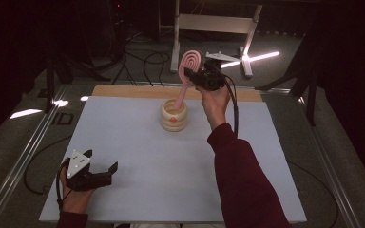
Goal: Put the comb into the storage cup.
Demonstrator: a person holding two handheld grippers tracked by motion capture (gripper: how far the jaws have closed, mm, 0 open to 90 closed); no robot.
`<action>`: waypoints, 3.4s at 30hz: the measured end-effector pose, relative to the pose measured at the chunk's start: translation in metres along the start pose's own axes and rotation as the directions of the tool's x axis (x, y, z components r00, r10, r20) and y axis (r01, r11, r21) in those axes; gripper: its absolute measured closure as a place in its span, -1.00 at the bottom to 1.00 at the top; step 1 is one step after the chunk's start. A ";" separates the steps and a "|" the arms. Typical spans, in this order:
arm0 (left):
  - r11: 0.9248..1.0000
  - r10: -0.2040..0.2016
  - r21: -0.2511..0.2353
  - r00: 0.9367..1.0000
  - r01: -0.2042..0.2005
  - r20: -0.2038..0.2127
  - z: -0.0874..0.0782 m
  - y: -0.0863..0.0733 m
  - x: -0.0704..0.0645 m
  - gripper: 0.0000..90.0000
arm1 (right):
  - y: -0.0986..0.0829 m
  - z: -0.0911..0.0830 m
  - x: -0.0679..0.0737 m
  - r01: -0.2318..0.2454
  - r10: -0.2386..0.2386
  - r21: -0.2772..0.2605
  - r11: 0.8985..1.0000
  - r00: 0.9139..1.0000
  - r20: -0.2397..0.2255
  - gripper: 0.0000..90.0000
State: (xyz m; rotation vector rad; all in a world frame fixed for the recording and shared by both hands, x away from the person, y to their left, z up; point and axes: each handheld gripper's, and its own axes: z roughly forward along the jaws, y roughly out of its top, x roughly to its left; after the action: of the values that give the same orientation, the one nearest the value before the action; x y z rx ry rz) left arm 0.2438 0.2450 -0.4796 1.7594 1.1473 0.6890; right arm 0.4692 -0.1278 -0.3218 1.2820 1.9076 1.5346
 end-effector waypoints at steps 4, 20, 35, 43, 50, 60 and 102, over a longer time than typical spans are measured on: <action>1.000 0.000 0.002 1.000 0.000 0.001 0.000 0.000 0.000 -1.00 | 0.000 0.001 0.000 0.003 -0.003 -0.001 1.000 1.000 -0.001 0.42; 1.000 -0.002 0.002 1.000 0.002 0.004 0.001 0.000 0.000 -1.00 | -0.004 0.006 -0.002 -0.007 0.008 -0.016 1.000 1.000 0.014 0.42; 1.000 -0.004 0.000 1.000 0.004 0.007 0.001 0.000 -0.001 -1.00 | -0.010 0.013 -0.001 -0.008 0.009 -0.019 1.000 1.000 0.019 0.42; 1.000 0.001 0.003 1.000 -0.001 0.012 0.001 0.000 -0.003 -1.00 | -0.014 0.016 -0.001 -0.008 0.009 -0.024 1.000 0.999 0.031 0.42; 1.000 0.001 0.002 1.000 -0.001 0.012 0.001 -0.001 -0.003 -1.00 | -0.020 0.018 -0.003 -0.019 0.021 -0.025 1.000 0.999 0.042 0.42; 1.000 0.002 0.003 1.000 -0.002 0.014 0.001 -0.001 -0.003 -1.00 | -0.027 0.020 -0.009 -0.034 0.035 -0.020 0.999 0.998 0.056 0.42; 1.000 0.002 0.006 1.000 -0.002 0.022 0.003 -0.001 -0.005 -1.00 | -0.048 0.032 -0.008 -0.073 0.074 -0.024 0.997 0.996 0.058 0.41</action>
State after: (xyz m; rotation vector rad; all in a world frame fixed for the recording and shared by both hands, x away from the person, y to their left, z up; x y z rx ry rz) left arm 0.2438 0.2395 -0.4819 1.7688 1.1340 0.6662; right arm 0.4779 -0.1157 -0.3781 1.3861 1.8215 1.5316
